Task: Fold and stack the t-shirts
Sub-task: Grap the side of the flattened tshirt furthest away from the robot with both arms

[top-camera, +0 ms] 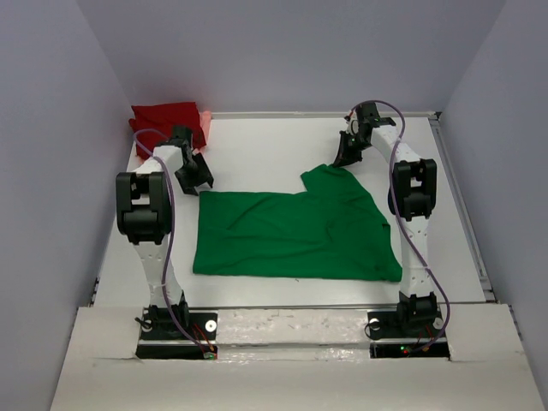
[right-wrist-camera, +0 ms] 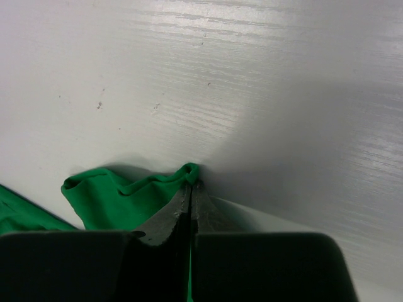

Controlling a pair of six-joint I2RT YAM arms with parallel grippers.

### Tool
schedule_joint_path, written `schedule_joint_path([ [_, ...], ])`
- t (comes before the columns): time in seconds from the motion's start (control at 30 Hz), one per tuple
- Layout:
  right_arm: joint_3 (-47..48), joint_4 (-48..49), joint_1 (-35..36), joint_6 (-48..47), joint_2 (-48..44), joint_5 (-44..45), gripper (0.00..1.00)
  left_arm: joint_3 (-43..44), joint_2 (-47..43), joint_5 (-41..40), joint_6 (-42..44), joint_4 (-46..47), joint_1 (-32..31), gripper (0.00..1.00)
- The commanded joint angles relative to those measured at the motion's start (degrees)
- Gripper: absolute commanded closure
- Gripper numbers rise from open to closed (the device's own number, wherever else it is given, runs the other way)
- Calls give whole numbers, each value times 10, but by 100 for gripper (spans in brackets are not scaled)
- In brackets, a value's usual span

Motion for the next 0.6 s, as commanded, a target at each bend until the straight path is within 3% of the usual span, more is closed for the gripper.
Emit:
schedule_joint_path([
  [0.0, 0, -6, 1, -5, -34, -2, 100, 33, 11, 7, 4, -20, 2, 38],
  [0.13, 1, -6, 1, -5, -33, 0, 100, 47, 19, -4, 2, -27, 2, 40],
  [0.37, 4, -7, 1, -3, -33, 0, 100, 28, 11, -3, 3, -24, 2, 55],
  [0.57, 8, -9, 1, -1, -34, -2, 100, 1, -9, -5, 3, -18, 2, 55],
])
